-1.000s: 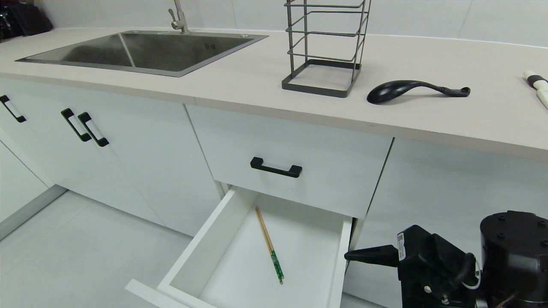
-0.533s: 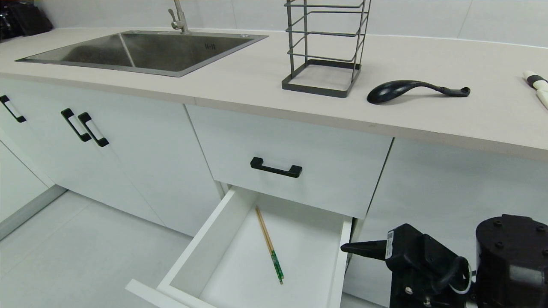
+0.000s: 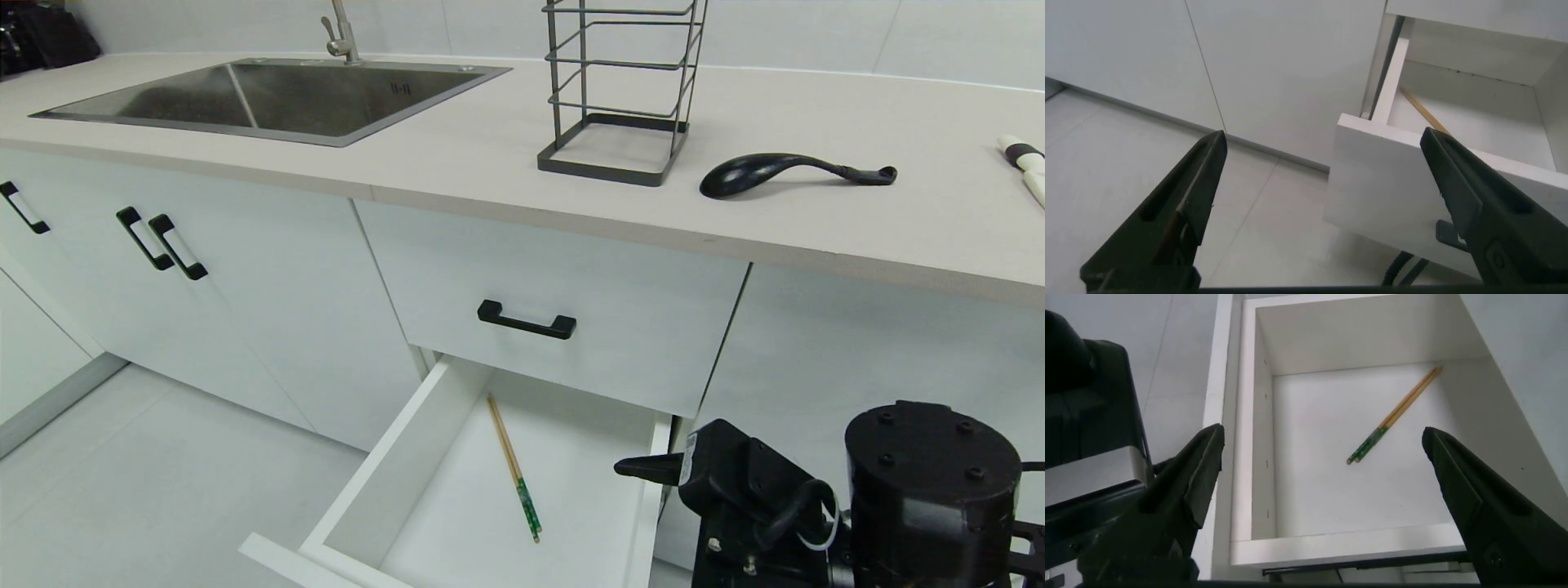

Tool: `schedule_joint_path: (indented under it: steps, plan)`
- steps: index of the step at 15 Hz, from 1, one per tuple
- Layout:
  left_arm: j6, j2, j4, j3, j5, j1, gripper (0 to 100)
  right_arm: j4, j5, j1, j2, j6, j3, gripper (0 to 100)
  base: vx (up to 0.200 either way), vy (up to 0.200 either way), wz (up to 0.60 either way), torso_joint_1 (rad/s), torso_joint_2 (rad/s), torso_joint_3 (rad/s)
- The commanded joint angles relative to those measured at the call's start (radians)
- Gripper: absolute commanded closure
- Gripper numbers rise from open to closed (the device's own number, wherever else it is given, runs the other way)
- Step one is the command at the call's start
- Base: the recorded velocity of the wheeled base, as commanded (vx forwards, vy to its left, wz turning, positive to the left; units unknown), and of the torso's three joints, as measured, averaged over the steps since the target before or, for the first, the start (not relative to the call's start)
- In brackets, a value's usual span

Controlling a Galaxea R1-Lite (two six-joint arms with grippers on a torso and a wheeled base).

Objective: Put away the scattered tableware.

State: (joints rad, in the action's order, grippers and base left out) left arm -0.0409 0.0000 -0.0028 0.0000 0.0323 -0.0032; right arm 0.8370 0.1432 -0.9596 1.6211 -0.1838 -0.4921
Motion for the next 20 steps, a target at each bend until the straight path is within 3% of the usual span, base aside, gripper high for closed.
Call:
schedule_joint_path:
  steps: [1, 4, 9, 20]
  plan:
    - [-0.001, 0.0, 0.0, 0.0, 0.0, 0.0, 0, 0.001, 0.001, -0.002, 0.017, 0.0, -0.005, 0, 0.0, 0.0, 0.0, 0.0, 0.0, 0.0]
    - [-0.001, 0.0, 0.0, 0.0, 0.0, 0.0, 0, -0.001, 0.001, -0.002, 0.017, 0.0, -0.005, 0, 0.0, 0.0, 0.0, 0.037, -0.05, -0.011]
    - [-0.001, 0.0, 0.0, 0.0, 0.0, 0.0, 0, 0.001, 0.001, -0.002, 0.017, 0.0, -0.006, 0, 0.0, 0.0, 0.0, 0.235, -0.12, -0.124]
    - [-0.001, 0.0, 0.0, 0.0, 0.0, 0.0, 0, -0.003, 0.001, -0.002, 0.025, 0.003, -0.023, 0, 0.0, 0.0, 0.0, 0.187, -0.54, -0.208]
